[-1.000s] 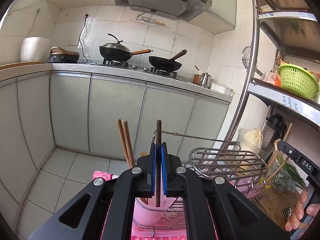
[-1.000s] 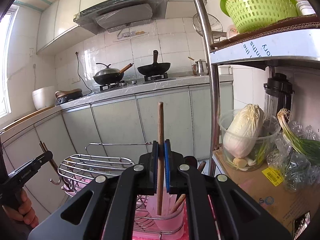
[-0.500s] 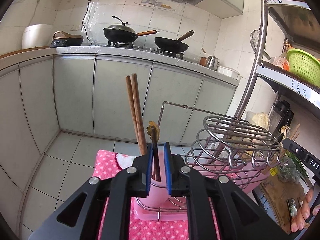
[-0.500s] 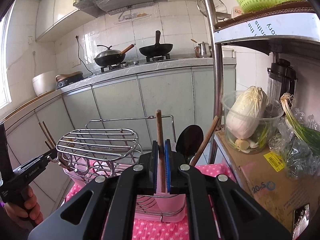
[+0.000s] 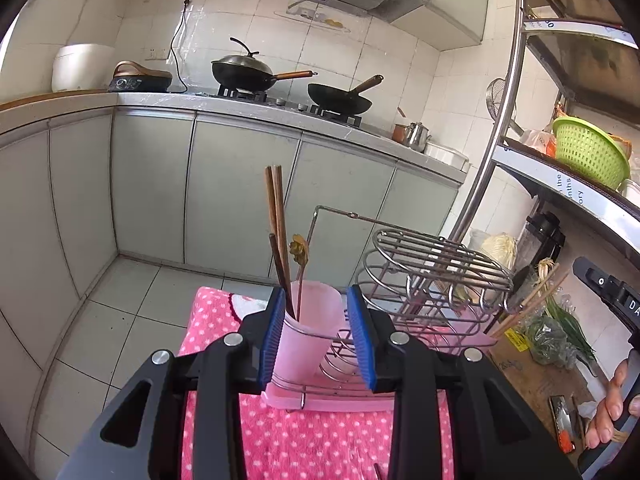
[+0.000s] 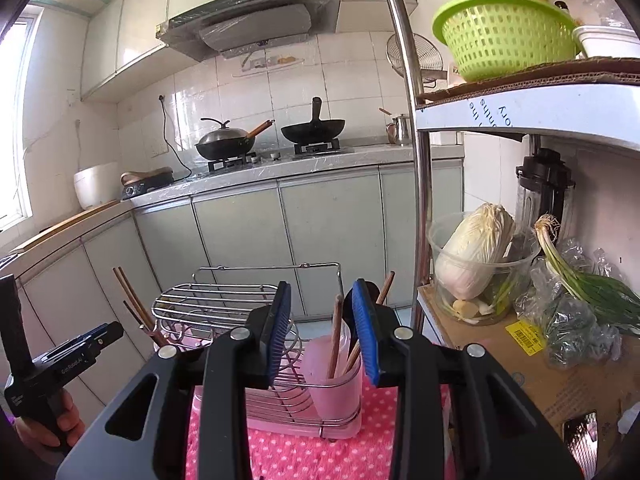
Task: Organize utensils
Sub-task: 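Grasp the clear plastic fork with the left tool while the right tool grasps a dark chopstick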
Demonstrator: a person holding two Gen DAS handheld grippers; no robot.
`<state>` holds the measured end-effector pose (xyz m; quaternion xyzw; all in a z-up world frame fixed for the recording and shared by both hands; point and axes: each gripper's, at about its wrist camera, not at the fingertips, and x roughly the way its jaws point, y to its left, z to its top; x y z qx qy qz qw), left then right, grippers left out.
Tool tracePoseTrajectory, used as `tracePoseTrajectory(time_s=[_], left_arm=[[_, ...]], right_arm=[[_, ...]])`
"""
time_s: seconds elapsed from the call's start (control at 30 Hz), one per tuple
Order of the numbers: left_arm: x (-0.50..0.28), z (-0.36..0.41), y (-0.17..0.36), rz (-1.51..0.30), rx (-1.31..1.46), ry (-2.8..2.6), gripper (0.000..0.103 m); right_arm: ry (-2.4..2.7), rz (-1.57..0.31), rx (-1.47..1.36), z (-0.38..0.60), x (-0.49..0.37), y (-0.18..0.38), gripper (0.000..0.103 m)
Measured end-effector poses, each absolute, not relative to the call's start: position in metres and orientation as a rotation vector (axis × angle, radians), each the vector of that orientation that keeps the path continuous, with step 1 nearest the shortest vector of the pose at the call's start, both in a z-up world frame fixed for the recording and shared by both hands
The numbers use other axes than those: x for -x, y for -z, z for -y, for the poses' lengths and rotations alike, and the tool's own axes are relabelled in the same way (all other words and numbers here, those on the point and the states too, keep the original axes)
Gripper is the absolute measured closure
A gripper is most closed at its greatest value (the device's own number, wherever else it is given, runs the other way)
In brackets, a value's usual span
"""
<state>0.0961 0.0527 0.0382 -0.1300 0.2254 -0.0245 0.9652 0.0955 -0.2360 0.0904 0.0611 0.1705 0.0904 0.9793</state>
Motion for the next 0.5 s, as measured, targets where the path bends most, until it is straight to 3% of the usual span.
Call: tracePoseTrajectory(time_s=[0.23,0.5], left_arm=[[-0.070,-0.029,-0.016,-0.562,0.222,0.104,0.072],[-0.065,-0.011,0.027,-0.747,0.246,0.157,0.072]], right_arm=[[-0.255,-0.408,-0.162,0.235,-0.057,-0.076,0.070],[-0.317,-0.664,-0.235,0.232,-0.054,-0.020,0.070]])
